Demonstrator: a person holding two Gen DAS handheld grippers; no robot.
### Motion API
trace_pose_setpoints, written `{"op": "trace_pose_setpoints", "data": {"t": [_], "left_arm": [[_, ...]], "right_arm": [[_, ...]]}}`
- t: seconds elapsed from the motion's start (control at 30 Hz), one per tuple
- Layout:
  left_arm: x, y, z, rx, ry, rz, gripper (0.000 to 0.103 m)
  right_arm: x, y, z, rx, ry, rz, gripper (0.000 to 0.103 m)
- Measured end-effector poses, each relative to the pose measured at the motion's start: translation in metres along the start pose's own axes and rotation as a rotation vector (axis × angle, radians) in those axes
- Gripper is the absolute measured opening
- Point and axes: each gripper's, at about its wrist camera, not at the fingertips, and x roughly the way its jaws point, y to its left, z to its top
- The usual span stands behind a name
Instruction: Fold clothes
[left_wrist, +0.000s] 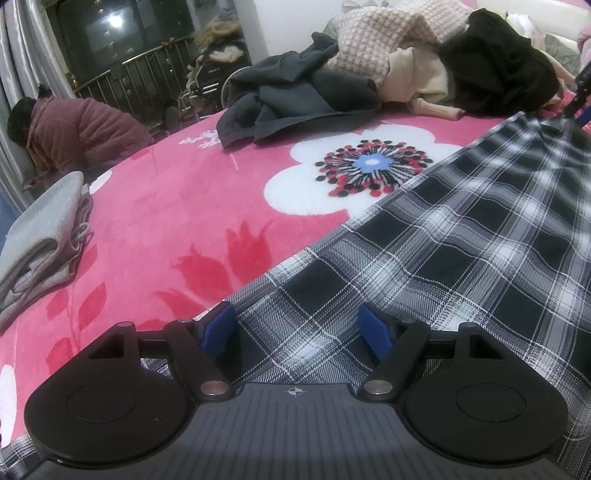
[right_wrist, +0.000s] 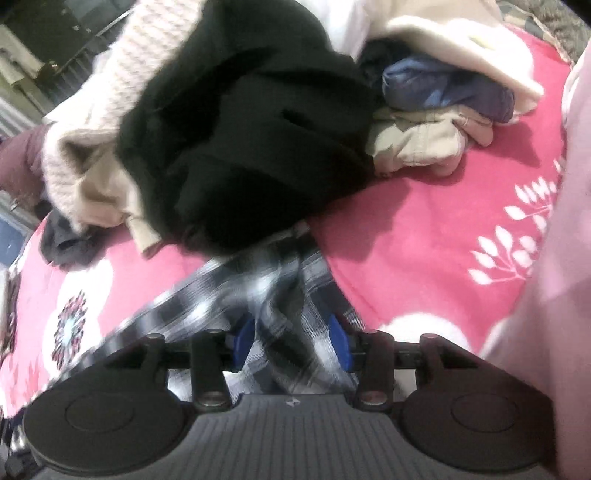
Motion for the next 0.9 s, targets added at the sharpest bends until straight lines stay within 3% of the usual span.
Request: {"op": "trace_pose_setpoints", "data": {"t": [0.2, 0.43, 0.6, 0.77, 0.9], "left_arm": [[0.001, 0.001, 0.0, -0.006, 0.0, 0.002, 0.076], [0.002, 0.0, 0.001, -0.007, 0.0, 0.009, 0.078], [0.002, -0.001, 0.002, -0.004, 0.005, 0.018, 0.078], [-0.002, -0.005, 0.005, 0.018, -0.002, 0.039, 0.077], [-0.022, -0.012, 0.016, 0.048, -0.073, 0.086, 0.077]], "right_arm": [[-0.026, 0.026, -0.043, -0.244, -0.069, -0.112, 0.049], [-0.027, 0.021, -0.069, -0.299, -0.036, -0.161, 0.047], [-0.036, 0.01, -0.079, -0.196, -0.053, -0.158, 0.045], [-0.059, -0.004, -0.094, 0.024, -0.113, -0.078, 0.044], [-0.074, -0.011, -0.115, 0.156, -0.173, -0.006, 0.044]]}}
